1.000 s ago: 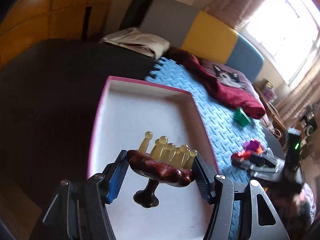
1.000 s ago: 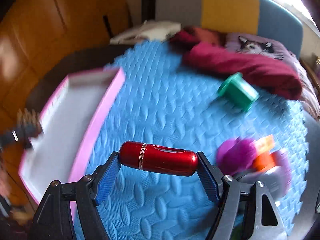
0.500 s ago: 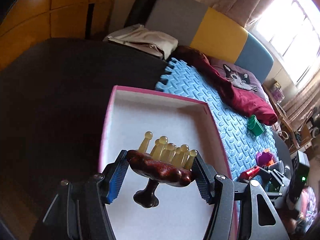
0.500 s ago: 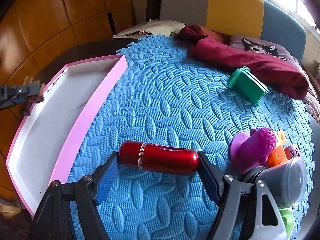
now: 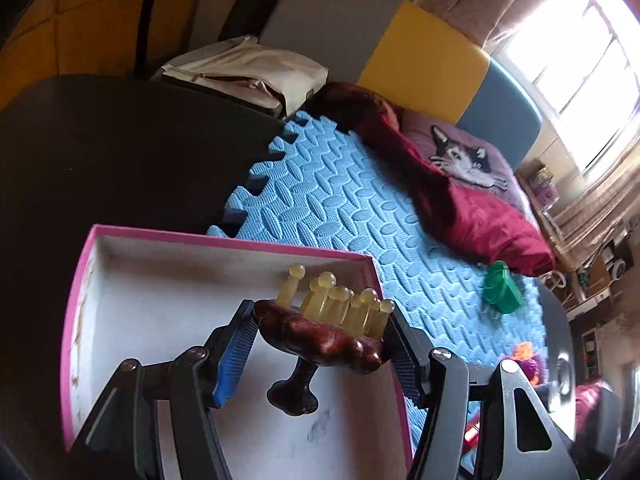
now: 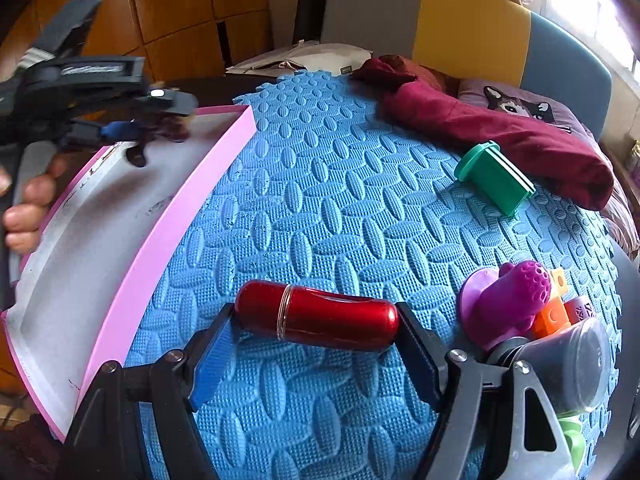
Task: Organize rigid objects
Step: 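Carry the massager into the white tray and open the left gripper, then carry the red cylinder with the right gripper toward the white tray, then lower the red cylinder into the tray and open the right gripper, then move the left gripper to the green spool piece and grasp it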
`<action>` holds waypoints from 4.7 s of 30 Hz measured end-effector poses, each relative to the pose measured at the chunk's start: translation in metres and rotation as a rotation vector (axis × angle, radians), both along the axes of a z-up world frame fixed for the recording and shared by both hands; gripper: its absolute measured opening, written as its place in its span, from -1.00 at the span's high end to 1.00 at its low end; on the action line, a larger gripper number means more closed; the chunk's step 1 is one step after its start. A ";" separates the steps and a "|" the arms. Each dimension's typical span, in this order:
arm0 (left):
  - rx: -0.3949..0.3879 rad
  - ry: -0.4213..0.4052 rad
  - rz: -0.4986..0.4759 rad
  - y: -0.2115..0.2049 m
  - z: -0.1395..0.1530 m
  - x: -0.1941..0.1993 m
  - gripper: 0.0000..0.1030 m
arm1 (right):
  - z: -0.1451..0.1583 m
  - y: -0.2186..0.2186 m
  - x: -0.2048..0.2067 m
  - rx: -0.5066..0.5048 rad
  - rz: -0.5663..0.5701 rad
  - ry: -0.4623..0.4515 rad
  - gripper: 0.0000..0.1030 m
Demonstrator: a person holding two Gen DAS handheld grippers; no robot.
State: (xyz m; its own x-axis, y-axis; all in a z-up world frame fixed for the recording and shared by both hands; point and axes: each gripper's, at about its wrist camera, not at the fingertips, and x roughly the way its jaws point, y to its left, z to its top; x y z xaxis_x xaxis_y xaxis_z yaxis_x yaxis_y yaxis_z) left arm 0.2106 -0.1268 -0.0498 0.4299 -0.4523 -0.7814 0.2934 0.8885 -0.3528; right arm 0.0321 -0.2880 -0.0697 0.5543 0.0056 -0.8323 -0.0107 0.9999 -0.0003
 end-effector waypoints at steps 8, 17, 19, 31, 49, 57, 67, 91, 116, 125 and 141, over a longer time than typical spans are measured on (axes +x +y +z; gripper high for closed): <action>0.005 -0.045 0.030 0.017 0.013 -0.009 -0.59 | 0.000 0.000 0.000 -0.002 0.003 -0.010 -0.51; 0.157 -0.197 0.061 0.045 0.029 -0.087 -0.67 | -0.001 0.001 -0.002 0.002 -0.002 -0.040 -0.55; 0.170 -0.209 0.065 0.049 0.029 -0.100 -0.69 | -0.002 0.002 -0.004 -0.002 -0.005 -0.055 -0.56; 0.261 -0.281 0.102 0.062 0.031 -0.153 -0.76 | -0.002 0.001 -0.004 0.001 -0.008 -0.057 -0.57; 0.308 -0.300 0.149 0.083 0.032 -0.165 -0.80 | -0.002 0.002 -0.003 -0.003 -0.015 -0.054 -0.60; 0.287 -0.299 0.170 0.099 0.033 -0.169 -0.80 | -0.004 0.005 0.001 0.006 -0.072 -0.048 -0.73; 0.278 -0.303 0.170 0.105 0.034 -0.174 -0.80 | -0.002 0.002 -0.002 -0.007 -0.119 -0.063 -0.47; 0.284 -0.288 0.201 0.122 0.030 -0.174 -0.80 | 0.017 0.010 -0.009 0.084 -0.162 -0.110 -0.47; 0.262 -0.263 0.251 0.147 0.025 -0.165 -0.80 | 0.022 0.127 0.080 0.081 0.181 0.003 -0.47; 0.262 -0.253 0.244 0.145 0.022 -0.162 -0.80 | 0.011 0.126 0.089 0.102 0.177 0.025 -0.47; 0.277 -0.281 0.210 0.132 0.030 -0.171 -0.80 | 0.060 0.080 0.034 0.190 0.069 -0.153 -0.55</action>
